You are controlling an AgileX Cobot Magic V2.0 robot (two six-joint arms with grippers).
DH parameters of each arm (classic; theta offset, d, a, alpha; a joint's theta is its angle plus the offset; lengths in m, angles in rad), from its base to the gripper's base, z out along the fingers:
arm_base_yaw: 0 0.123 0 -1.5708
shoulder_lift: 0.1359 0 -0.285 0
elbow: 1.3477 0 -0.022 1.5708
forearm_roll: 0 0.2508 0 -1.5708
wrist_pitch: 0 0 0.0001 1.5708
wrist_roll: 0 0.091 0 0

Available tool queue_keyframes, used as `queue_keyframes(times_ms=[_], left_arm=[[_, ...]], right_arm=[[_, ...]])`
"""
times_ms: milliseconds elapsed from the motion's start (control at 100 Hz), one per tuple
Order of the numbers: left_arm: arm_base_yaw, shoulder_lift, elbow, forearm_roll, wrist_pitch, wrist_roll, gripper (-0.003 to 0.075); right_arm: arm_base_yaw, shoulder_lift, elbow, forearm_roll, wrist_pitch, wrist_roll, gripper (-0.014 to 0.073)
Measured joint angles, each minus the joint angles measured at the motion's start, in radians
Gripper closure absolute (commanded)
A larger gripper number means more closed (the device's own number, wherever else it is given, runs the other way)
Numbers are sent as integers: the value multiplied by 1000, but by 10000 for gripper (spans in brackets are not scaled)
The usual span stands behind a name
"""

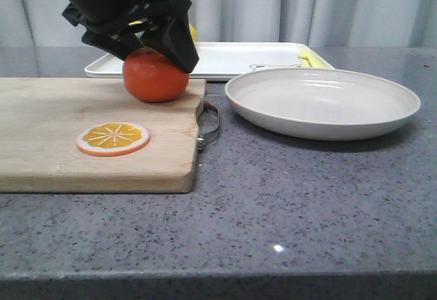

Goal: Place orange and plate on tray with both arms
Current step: 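Lower the left gripper onto the orange on the cutting board and close, then lift the orange with the left gripper and carry it over the plate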

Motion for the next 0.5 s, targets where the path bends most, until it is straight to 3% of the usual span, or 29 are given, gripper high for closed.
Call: queue_keyframes(times_ms=[330,500], left_arm=[[0,0,-6,-2,16,-2,358],[0,0,-5,-3,18,-2,405]], right_arm=[[0,0,0,0,0,0,125],[0,0,0,0,0,0,125]])
